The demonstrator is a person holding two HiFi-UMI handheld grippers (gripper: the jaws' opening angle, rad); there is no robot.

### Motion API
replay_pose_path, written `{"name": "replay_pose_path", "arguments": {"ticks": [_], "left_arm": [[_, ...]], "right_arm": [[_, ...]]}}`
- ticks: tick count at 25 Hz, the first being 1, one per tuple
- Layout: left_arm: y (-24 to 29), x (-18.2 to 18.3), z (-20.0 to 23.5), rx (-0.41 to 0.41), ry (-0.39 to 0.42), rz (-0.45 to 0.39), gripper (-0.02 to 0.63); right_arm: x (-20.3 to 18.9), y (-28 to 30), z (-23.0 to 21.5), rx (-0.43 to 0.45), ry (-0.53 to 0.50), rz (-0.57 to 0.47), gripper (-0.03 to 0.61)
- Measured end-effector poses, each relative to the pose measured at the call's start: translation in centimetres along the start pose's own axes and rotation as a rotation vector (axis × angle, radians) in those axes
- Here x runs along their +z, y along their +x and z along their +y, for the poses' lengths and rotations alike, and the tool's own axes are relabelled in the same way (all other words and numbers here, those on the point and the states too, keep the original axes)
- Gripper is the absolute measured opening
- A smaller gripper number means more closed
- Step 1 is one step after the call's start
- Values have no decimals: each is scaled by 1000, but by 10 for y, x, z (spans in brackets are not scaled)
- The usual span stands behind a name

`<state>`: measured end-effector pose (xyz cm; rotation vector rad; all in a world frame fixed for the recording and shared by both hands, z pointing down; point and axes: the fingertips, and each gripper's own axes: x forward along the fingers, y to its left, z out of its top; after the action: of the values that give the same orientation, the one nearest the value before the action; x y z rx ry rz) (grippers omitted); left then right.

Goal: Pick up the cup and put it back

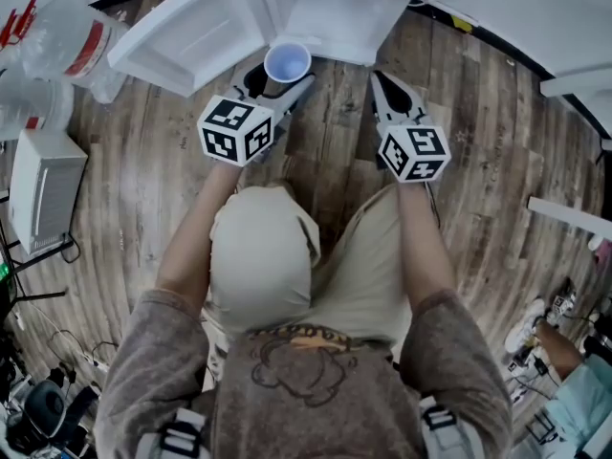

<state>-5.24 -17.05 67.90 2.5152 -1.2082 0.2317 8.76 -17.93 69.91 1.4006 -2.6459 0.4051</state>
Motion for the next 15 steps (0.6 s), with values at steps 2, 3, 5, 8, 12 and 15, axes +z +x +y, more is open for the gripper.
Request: {"name": "replay_pose_path", "arguments": {"ticks": [2,3,5,8,12,15], "left_arm": [[0,0,-1,0,3,-2,302],[-1,1,-2,0,4,-2,301],[-1,2,-3,3,2,-5,301],[-1,3,-5,8,1,-10,301],[-2,2,-5,14,1,-10,302],[-2,0,-4,20,-2,-8,301]], "right_arm": [[2,-3,-1,-4,1,-1,3],[3,-4,-2,-7,2,-3,3],[6,-7,-2,-8,3,-6,3],[8,-12,-1,-5,-2,-6,3],[12,-18,-3,-8,3,-17,3],[13,-18,-4,-9,6,-22,3]]}}
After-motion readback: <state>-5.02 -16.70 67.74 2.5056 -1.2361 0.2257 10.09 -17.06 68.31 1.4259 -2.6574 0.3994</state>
